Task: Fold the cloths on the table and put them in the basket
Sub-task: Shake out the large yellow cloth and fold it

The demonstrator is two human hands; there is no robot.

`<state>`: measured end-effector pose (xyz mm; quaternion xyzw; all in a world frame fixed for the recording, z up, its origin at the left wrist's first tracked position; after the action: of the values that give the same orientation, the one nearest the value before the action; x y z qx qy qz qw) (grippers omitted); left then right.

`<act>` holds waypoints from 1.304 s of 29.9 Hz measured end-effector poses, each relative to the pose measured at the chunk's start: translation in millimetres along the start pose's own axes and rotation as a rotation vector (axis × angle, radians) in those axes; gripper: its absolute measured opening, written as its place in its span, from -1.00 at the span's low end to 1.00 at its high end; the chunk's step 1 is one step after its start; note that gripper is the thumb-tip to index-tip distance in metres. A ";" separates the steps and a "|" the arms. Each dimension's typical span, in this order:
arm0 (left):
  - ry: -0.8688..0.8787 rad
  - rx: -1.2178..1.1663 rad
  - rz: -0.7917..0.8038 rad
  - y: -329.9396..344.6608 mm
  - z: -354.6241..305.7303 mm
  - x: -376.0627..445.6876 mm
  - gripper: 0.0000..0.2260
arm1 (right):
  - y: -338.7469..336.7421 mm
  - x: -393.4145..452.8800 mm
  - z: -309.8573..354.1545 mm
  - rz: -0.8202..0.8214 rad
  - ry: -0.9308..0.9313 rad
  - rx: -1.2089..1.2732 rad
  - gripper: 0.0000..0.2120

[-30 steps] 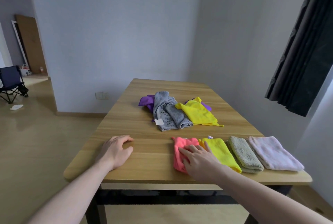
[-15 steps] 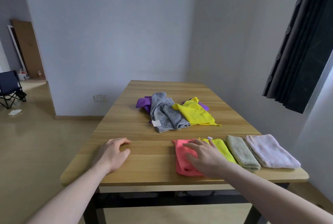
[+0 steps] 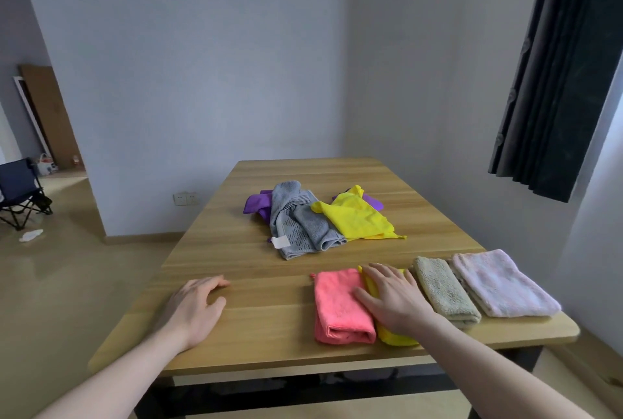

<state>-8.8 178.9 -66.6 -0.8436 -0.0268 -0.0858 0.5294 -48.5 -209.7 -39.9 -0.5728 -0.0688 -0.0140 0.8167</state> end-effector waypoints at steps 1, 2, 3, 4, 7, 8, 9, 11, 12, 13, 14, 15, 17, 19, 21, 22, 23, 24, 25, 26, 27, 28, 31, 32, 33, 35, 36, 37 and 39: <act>0.005 0.011 -0.002 0.1 0.9 0.5 -0.65 | 0.7 -0.3 -0.5 -0.002 0.000 0.005 -0.32; 0.008 0.025 0.000 -0.7 2.4 0.1 -0.66 | 1.1 -0.2 0.5 -0.001 -0.001 0.009 -0.32; 0.018 0.056 0.002 -0.5 -2.4 3.1 -0.67 | 0.5 -0.2 -3.2 0.000 0.004 0.017 -0.32; 0.022 0.094 0.005 -3.0 -4.6 5.1 -0.69 | 0.1 0.1 -2.0 0.001 0.002 0.021 -0.32; 0.052 0.225 0.009 -11.8 -31.5 19.7 -0.79 | -0.9 1.3 -2.3 -0.007 -0.003 0.025 -0.31; 0.074 0.243 0.006 -13.4 -45.7 25.9 -0.79 | -1.0 1.6 -1.8 -0.010 -0.003 0.024 -0.31; 0.100 0.244 0.005 -11.6 -62.1 34.4 -0.79 | 0.0 1.9 -3.3 -0.010 -0.002 0.028 -0.31; 0.182 0.184 -0.017 -8.3 -100.9 51.6 -0.78 | 1.1 2.3 -4.6 -0.019 -0.010 0.041 -0.31; 0.224 0.140 -0.016 -5.2 -121.0 59.2 -0.77 | 1.3 2.0 -4.7 -0.023 -0.011 0.046 -0.31; 0.274 0.112 -0.014 -1.9 -144.5 67.6 -0.75 | 1.2 3.4 -5.8 -0.028 -0.011 0.051 -0.31; 0.316 0.109 -0.004 1.9 -166.1 74.9 -0.74 | 1.8 3.7 -6.1 -0.030 -0.010 0.055 -0.31; 0.360 0.125 -0.002 6.4 -190.4 84.7 -0.74 | 2.0 5.9 -9.0 -0.034 -0.008 0.060 -0.31; 0.409 0.172 0.006 12.1 -228.6 95.1 -0.74 | 3.0 4.6 -6.2 -0.035 -0.015 0.061 -0.31; 0.418 0.223 0.057 26.0 -259.3 107.9 -0.72 | 4.1 4.9 -6.4 -0.045 -0.022 0.070 -0.31; 0.414 0.269 0.123 44.5 -283.0 121.0 -0.68 | 3.5 6.3 -8.7 -0.060 -0.021 0.076 -0.31; 0.411 0.294 0.156 54.3 -291.7 125.7 -0.67 | 3.5 6.5 -8.6 -0.063 -0.022 0.076 -0.32; 0.412 0.326 0.181 62.4 -299.2 128.4 -0.66 | 3.4 6.6 -7.4 -0.065 -0.023 0.075 -0.32; 0.409 0.364 0.206 70.3 -304.6 130.9 -0.65 | 3.6 6.3 -6.3 -0.069 -0.026 0.077 -0.32; 0.405 0.407 0.230 79.5 -310.9 134.4 -0.64 | 3.4 6.5 -8.1 -0.073 -0.027 0.080 -0.32; 0.390 0.449 0.258 86.9 -312.9 137.0 -0.64 | 3.4 6.1 -7.7 -0.076 -0.027 0.084 -0.32; 0.369 0.487 0.281 93.3 -313.1 140.0 -0.63 | 3.4 6.5 -8.2 -0.077 -0.024 0.087 -0.33; 0.348 0.523 0.293 97.1 -311.5 142.8 -0.61 | 3.5 6.4 -7.4 -0.081 -0.025 0.089 -0.33; 0.309 0.553 0.264 100.1 -311.2 151.0 -0.56 | 3.6 7.2 -8.6 -0.093 -0.028 0.086 -0.35; 0.310 0.548 0.245 98.0 -312.5 152.0 -0.55 | 4.2 7.3 -8.7 -0.095 -0.027 0.086 -0.35; 0.319 0.540 0.229 95.6 -314.5 152.5 -0.55 | 4.3 7.6 -9.0 -0.097 -0.027 0.084 -0.35; 0.337 0.513 0.243 95.0 -316.3 151.0 -0.56 | 5.1 7.6 -9.2 -0.099 -0.028 0.083 -0.34; 0.348 0.506 0.263 95.8 -316.3 151.0 -0.58 | 5.0 7.6 -8.5 -0.102 -0.030 0.085 -0.34; 0.352 0.509 0.287 98.5 -314.3 151.9 -0.59 | 5.0 7.6 -8.1 -0.103 -0.030 0.088 -0.34; 0.332 0.572 0.346 106.4 -306.8 151.8 -0.59 | 4.5 7.9 -7.9 -0.104 -0.029 0.086 -0.33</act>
<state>119.2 -150.1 -4.6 -0.6283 0.1795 -0.1199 0.7474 -39.4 -215.1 -45.7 -0.5332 -0.1110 -0.0452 0.8375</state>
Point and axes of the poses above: each hand's wrist, its own x-axis towards the middle knuckle, its own y-axis out of the palm, z = x × y, the point moved 8 cm from there along x, towards the middle knuckle, and after that the axes turned 4 degrees about x, right-handed, at the moved point
